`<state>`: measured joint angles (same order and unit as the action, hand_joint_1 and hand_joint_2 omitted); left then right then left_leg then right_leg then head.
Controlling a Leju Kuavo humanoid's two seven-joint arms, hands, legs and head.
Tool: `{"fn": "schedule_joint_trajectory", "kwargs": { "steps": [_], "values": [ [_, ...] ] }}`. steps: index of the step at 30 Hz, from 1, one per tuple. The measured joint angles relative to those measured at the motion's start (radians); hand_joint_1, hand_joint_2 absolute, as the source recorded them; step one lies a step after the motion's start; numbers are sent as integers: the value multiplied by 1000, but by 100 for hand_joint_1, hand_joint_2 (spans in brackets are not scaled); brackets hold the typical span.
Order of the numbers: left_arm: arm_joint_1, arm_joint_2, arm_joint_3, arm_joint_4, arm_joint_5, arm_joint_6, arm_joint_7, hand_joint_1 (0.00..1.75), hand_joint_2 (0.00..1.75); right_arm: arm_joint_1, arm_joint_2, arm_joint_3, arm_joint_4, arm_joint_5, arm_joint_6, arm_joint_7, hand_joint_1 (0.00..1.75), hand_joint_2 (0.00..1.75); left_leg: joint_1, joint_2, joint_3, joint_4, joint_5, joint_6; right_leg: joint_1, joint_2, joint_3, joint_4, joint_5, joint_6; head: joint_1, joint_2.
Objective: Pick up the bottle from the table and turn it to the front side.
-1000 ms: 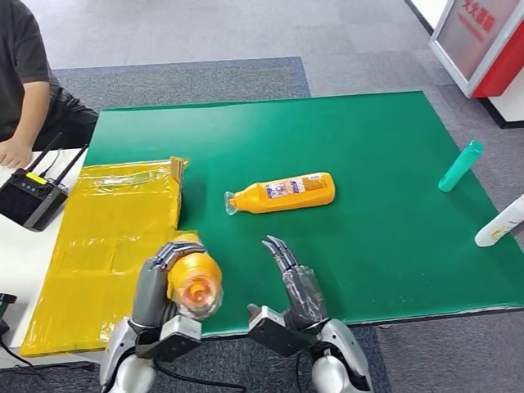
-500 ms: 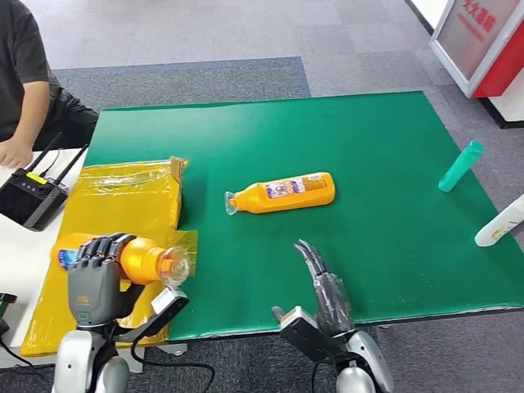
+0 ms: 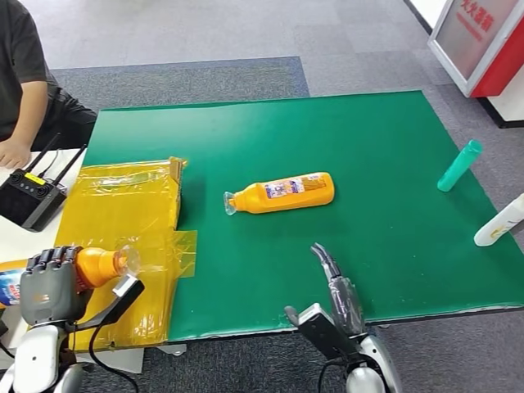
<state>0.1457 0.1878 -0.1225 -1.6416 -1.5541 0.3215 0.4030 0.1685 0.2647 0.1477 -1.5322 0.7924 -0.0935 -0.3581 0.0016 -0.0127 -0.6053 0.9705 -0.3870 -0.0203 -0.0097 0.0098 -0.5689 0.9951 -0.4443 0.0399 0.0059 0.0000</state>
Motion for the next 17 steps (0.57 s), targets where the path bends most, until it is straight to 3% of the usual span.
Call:
{"fn": "schedule_joint_trajectory", "kwargs": {
  "steps": [6,12,17],
  "values": [
    [-26,44,-56,31,0,-27,2,175,175,-3,9,-13,20,-2,14,-9,0,175,0,0,0,0,0,0,0,0,0,0,0,0,0,0],
    [-78,55,-141,83,0,-13,-40,175,175,-11,15,-20,52,-4,16,-26,0,175,0,0,0,0,0,0,0,0,0,0,0,0,0,0],
    [-91,58,-180,98,0,10,-163,175,175,-11,16,-25,72,-14,12,-41,0,175,0,0,0,0,0,0,0,0,0,0,0,0,0,0]
  ]
}}
